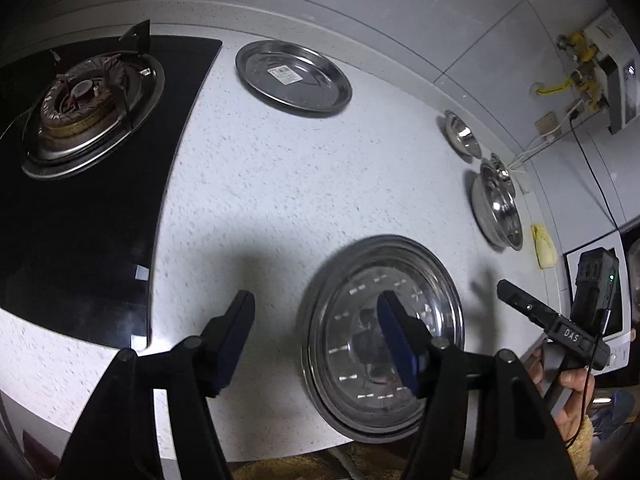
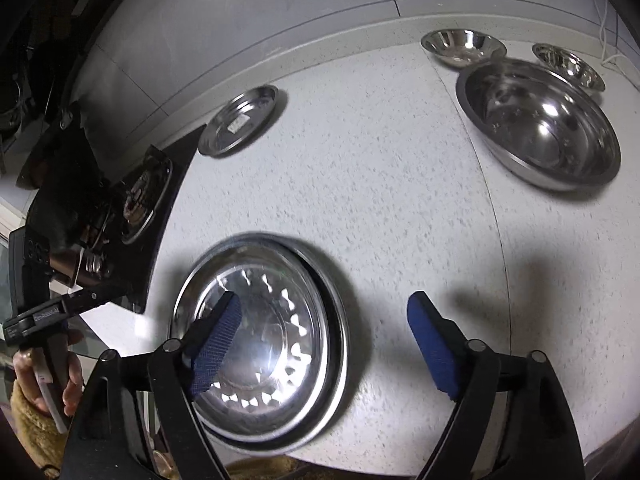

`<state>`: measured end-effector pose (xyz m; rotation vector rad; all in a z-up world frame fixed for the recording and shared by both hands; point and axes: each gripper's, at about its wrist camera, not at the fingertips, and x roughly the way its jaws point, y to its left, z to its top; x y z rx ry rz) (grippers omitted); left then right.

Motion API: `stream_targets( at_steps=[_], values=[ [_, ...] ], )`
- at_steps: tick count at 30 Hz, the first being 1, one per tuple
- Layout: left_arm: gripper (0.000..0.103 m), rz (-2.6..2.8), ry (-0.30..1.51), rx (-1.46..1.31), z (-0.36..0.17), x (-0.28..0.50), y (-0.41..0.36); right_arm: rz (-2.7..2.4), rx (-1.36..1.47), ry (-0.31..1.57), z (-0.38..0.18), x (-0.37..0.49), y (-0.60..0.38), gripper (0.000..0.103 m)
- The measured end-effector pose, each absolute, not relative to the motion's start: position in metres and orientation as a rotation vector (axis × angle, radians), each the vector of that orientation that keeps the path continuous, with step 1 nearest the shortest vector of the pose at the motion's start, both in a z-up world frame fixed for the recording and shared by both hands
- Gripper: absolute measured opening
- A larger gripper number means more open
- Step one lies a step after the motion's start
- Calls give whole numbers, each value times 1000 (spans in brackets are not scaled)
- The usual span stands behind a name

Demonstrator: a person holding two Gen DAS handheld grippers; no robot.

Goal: Organize plates and bowls
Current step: 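Open both grippers to release the stacked plate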

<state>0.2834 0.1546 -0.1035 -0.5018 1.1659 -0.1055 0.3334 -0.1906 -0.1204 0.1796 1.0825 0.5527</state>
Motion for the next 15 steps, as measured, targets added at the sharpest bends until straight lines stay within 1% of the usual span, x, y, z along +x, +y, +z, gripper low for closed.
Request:
stream_targets(
  at_steps=[2,5,9,15],
  values=[
    [62,-101,1181,-499,-101,298,161,562,181,1073,-116,342,-184,83],
    [62,-89,1178,-475,-94,322,167,574,170,1048,-108,358,-172,88],
    [62,-63,1172,-438,-90,361,174,606,160,1016,-97,385,-151,91],
    [62,-9,1180,-435,-103,433,197,642,145,1013,-90,447,-96,91]
  ],
)
